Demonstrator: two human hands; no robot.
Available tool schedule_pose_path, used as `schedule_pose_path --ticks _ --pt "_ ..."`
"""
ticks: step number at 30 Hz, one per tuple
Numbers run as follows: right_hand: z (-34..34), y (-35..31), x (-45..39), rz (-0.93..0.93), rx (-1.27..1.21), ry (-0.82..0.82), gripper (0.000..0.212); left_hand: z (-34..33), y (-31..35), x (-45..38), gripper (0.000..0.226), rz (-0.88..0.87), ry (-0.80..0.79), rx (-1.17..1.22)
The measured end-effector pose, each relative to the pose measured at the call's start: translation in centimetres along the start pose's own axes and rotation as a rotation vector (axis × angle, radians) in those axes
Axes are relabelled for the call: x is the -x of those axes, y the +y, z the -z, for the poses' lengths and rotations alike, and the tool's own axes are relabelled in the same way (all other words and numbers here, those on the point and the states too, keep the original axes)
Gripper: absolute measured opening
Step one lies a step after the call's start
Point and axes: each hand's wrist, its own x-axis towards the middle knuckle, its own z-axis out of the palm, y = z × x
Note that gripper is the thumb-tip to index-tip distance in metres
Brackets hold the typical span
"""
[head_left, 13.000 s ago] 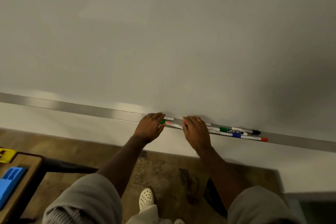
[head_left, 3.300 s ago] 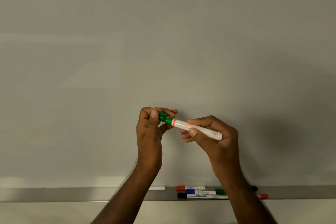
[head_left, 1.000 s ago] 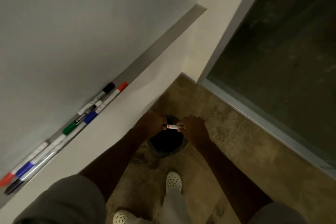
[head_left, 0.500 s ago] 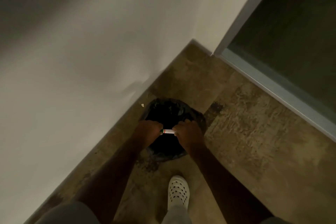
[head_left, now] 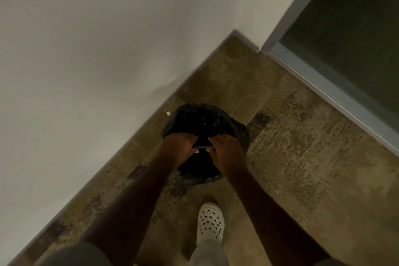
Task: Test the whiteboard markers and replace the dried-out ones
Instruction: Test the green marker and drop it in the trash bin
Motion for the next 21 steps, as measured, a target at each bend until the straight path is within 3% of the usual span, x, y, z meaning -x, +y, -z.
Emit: schedule_pose_path --ticks 2,8,21 --pt "0.6 -0.3 0.2 0.015 0.066 0.068 0.054 0.4 0.1 0.5 0.062 -0.024 0.144 -0.021" --pt "4.4 -1.8 -0.4 -0.053 0.103 0.062 0.087 3.3 0.8 1.6 0.081 0.029 0.296 -0.099" --pt "15.3 -4.6 -0.9 -0.115 0.133 0.072 0.094 11.8 2.2 6.1 0.065 0.092 0.408 -0.110"
